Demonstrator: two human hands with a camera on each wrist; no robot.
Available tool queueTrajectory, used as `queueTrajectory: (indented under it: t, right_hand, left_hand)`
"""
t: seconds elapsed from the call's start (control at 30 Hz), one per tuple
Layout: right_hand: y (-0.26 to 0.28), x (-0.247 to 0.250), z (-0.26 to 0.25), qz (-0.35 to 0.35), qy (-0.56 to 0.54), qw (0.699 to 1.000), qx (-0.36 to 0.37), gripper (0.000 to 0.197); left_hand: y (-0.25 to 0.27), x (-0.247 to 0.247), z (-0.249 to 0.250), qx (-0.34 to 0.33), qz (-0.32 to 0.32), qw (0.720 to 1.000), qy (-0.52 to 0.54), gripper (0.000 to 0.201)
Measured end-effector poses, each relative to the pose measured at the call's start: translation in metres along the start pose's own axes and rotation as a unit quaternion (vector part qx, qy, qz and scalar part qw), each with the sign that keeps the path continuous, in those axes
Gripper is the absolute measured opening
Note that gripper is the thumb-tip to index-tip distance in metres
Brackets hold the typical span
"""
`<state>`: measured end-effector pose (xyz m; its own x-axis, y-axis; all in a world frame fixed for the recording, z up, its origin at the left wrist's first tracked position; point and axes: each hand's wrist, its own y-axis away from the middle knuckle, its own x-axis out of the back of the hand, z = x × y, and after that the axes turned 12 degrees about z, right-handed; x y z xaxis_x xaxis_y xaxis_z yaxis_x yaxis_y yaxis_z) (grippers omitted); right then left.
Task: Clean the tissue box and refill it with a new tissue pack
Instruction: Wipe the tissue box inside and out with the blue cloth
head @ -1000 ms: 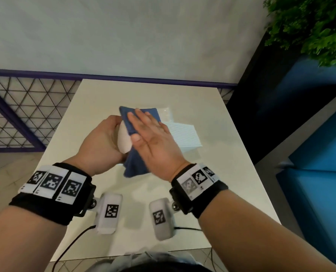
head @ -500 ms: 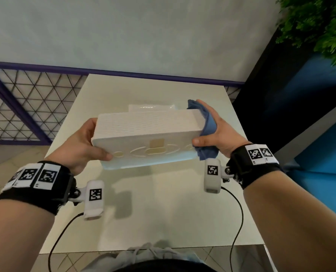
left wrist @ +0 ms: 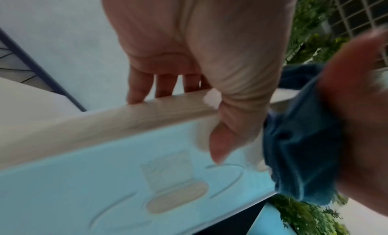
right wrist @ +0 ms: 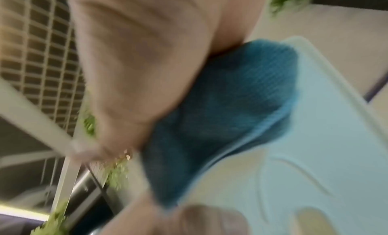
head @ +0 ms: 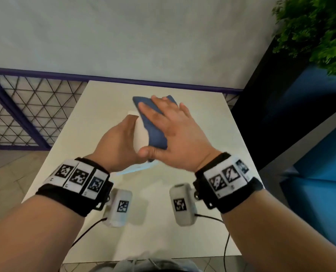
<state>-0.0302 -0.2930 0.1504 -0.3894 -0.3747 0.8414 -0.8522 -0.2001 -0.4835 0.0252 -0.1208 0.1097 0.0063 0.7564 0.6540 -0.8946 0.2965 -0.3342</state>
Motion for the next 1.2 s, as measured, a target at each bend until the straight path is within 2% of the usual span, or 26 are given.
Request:
queueTrajectory:
  t: [0.07, 0.17, 0.23, 0.27, 0.33, 0.4, 0.5, 0.6, 0.73, 0.9, 0.93, 1.0, 1.1, 1.2]
  right_hand:
    - [0.012, -0.002, 0.008, 0.018, -0.058, 0.998, -0.035, 0.069]
    - [0.022, -0.007, 0.034, 0.055, -0.192, 0.964, -0.174, 0.053]
    - [0.021, -0.012, 0.036, 0.070, -0.213, 0.945, -0.239, 0.046]
    - [0.019, -0.014, 0.032, 0.069, -0.188, 0.947, -0.253, 0.046]
    - [0.013, -0.015, 0.014, 0.048, -0.106, 0.964, -0.238, 0.054]
    - [0.008, -0.015, -0.012, 0.018, -0.052, 0.981, -0.185, 0.063]
    - [0.008, -0.013, -0.034, -0.009, -0.046, 0.992, -0.113, 0.070]
    - [0.006, -0.009, -0.012, 0.025, -0.116, 0.980, -0.161, 0.053]
    - [0.008, -0.017, 0.021, 0.065, -0.174, 0.945, -0.268, 0.050]
    - [0.011, -0.020, 0.039, 0.030, -0.357, 0.825, -0.436, 0.059]
    - [0.013, -0.022, 0.042, 0.018, -0.368, 0.816, -0.445, 0.060]
    - [0.019, -0.026, 0.050, 0.021, -0.360, 0.820, -0.445, 0.058]
    - [0.033, -0.025, 0.065, 0.087, -0.345, 0.821, -0.446, 0.047]
    - [0.054, -0.018, 0.082, 0.102, -0.330, 0.834, -0.430, 0.047]
  left_hand:
    - [0.009, 0.000, -0.007, 0.012, 0.018, 1.000, 0.011, 0.069]
    - [0.018, -0.002, -0.012, 0.021, 0.030, 0.999, 0.009, 0.079]
    - [0.019, -0.003, -0.013, 0.027, 0.030, 0.999, 0.006, 0.080]
    - [0.018, -0.003, -0.014, 0.028, 0.031, 0.999, -0.001, 0.080]
    - [0.016, -0.005, -0.014, 0.034, 0.033, 0.999, -0.012, 0.079]
    - [0.015, -0.006, -0.012, 0.027, 0.032, 0.999, -0.007, 0.070]
    - [0.018, -0.006, -0.012, 0.017, 0.032, 0.999, 0.015, 0.068]
    - [0.022, -0.003, -0.015, 0.060, 0.062, 0.996, 0.036, 0.068]
    - [0.023, 0.001, -0.021, 0.049, 0.062, 0.997, 0.020, 0.075]
    - [0.025, -0.002, -0.023, 0.048, 0.068, 0.996, 0.018, 0.076]
    - [0.025, -0.003, -0.023, 0.044, 0.066, 0.997, 0.008, 0.076]
    - [0.027, -0.004, -0.022, 0.038, 0.053, 0.997, -0.027, 0.076]
    - [0.027, -0.009, -0.017, 0.021, 0.042, 0.995, -0.089, 0.075]
    - [0.027, -0.021, -0.022, -0.063, 0.055, 0.979, -0.187, 0.072]
